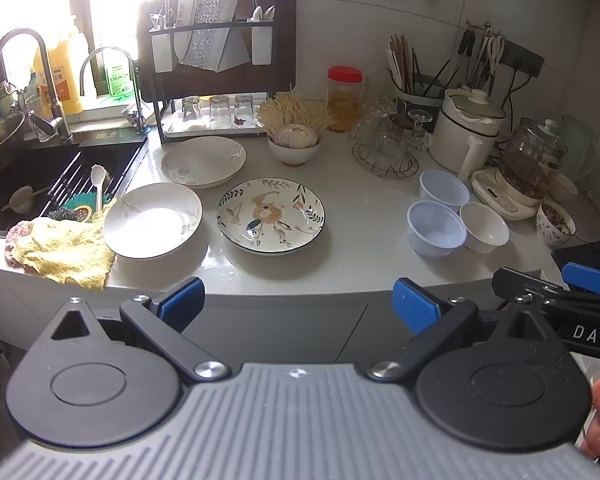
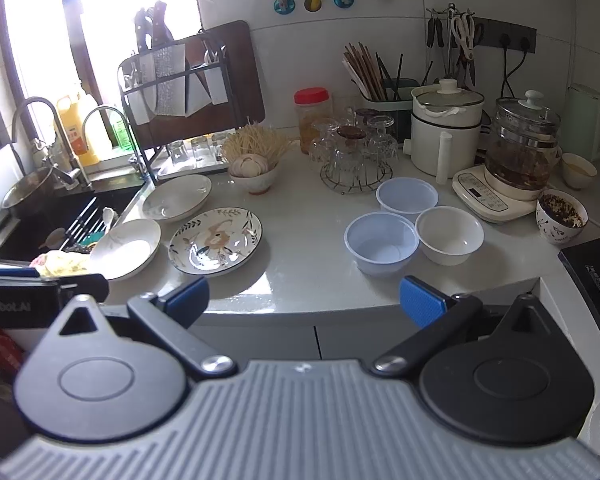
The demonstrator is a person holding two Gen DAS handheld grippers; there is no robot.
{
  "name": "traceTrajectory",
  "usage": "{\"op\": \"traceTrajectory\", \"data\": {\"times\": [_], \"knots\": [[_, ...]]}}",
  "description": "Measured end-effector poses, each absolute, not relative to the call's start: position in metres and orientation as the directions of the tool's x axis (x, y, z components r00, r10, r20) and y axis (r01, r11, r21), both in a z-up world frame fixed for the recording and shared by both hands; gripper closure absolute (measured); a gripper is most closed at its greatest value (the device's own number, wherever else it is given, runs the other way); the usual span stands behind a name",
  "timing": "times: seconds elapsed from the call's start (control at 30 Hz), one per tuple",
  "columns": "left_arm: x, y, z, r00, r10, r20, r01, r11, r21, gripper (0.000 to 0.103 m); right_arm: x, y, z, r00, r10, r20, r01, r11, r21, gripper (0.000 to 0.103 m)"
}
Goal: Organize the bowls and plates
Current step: 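Move both grippers toward the white orange-rimmed bowls beside the sink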
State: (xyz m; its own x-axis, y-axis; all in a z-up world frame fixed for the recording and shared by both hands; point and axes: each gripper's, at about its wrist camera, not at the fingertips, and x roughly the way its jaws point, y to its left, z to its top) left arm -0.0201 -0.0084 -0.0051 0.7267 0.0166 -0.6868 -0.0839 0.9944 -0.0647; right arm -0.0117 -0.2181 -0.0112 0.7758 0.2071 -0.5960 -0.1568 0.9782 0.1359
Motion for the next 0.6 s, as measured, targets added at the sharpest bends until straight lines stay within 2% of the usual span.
{"op": "traceTrajectory", "data": {"times": [0.6], "knots": [[-0.0254,-0.0067,-0.0036,0.746,0.019,-0.665,-0.075,0.996,-0.056,0.001,-0.0091,-0.2121,-0.0121,0.764,0.221,-0.606,-0.170,0.975,0.140,0.000]]}}
